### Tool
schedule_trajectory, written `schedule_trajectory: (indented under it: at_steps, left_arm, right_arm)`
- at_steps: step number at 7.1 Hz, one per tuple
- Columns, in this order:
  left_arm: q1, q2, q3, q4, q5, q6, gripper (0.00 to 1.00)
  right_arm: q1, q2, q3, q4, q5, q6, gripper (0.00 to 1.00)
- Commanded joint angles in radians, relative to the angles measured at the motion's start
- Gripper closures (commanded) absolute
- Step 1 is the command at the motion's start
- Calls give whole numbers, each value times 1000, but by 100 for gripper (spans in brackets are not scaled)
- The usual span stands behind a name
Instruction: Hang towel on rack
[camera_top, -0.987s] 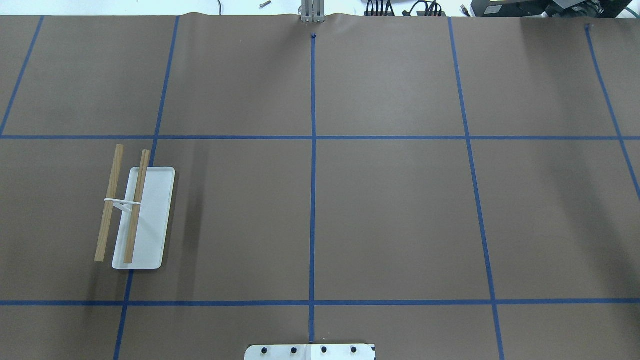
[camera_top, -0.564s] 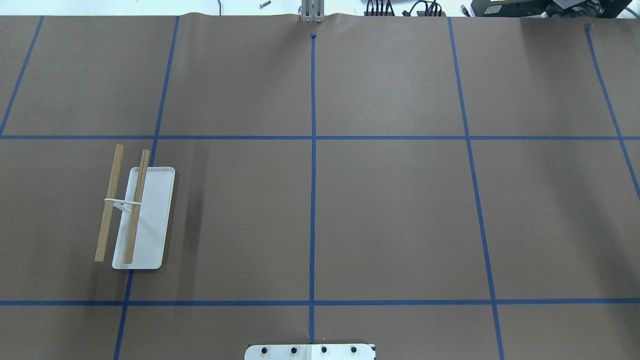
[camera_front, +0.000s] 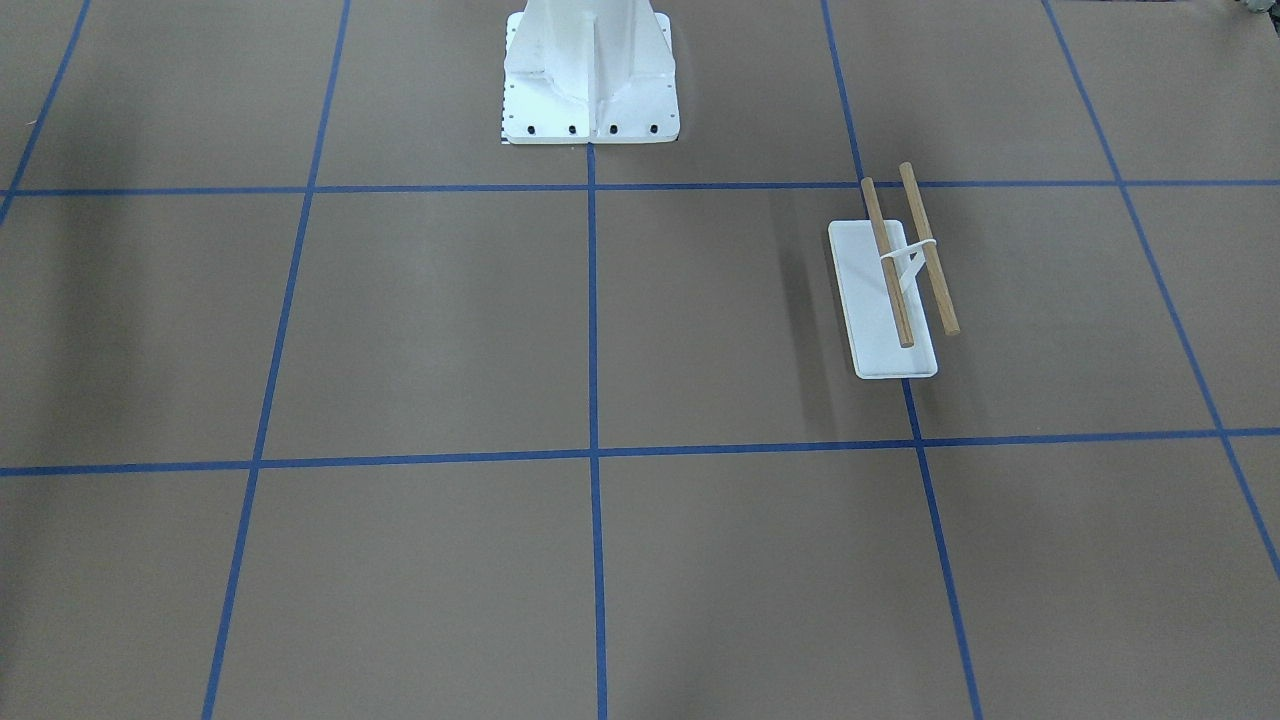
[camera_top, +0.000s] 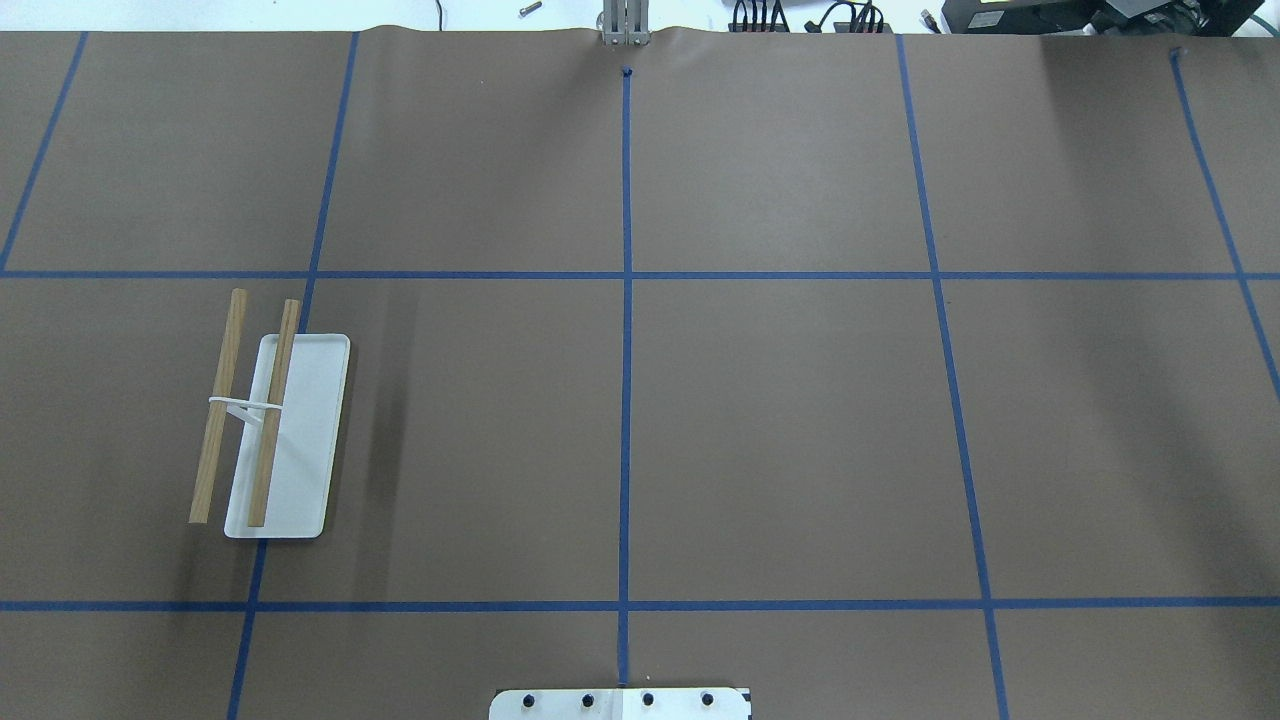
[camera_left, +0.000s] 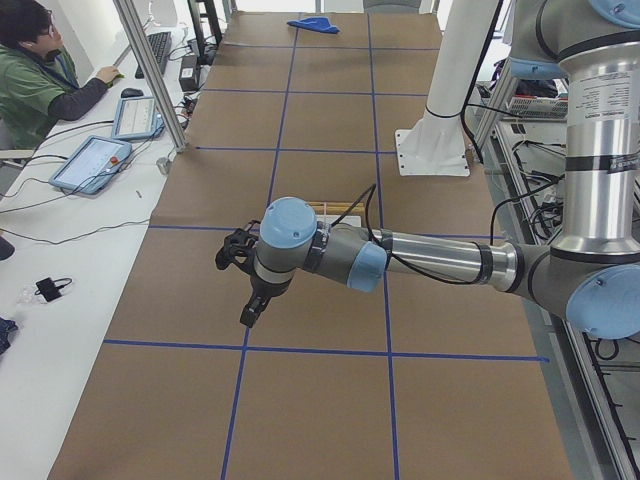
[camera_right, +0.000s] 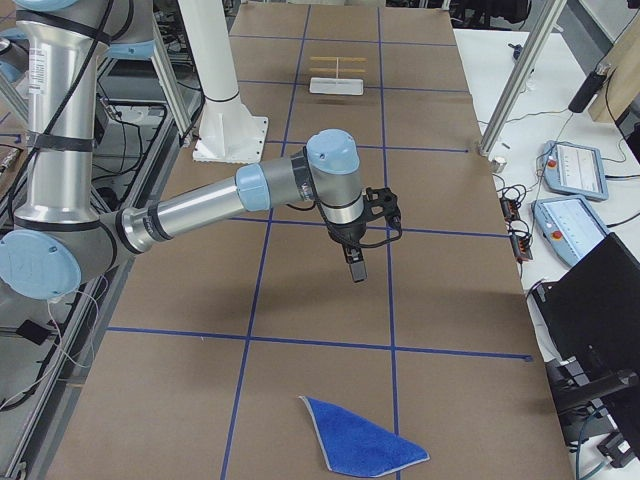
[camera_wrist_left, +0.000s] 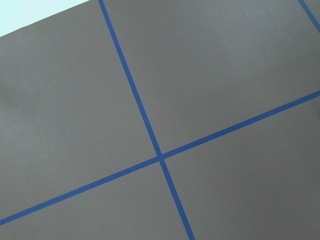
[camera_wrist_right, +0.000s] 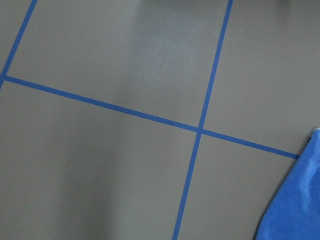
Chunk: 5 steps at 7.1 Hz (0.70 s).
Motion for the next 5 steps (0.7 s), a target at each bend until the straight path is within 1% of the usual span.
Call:
schedule_trajectory:
  at_steps: [1,3,4,5]
  left_arm:
    - [0,2,2,-48,0,-2,1]
    - [2,2,0,-49,0,-2,1]
    - [2,2,0,-49,0,-2,1]
    - [2,0,0,-51,0,-2,1]
  right_arm:
    - [0,-37,-24,1,-75,-41,0]
    - [-24,-36,-105,11,-216,-44,0]
    - [-49,-31,-195,100,-253,-43,0]
    - [-54,-21,-345,274,-252,-41,0]
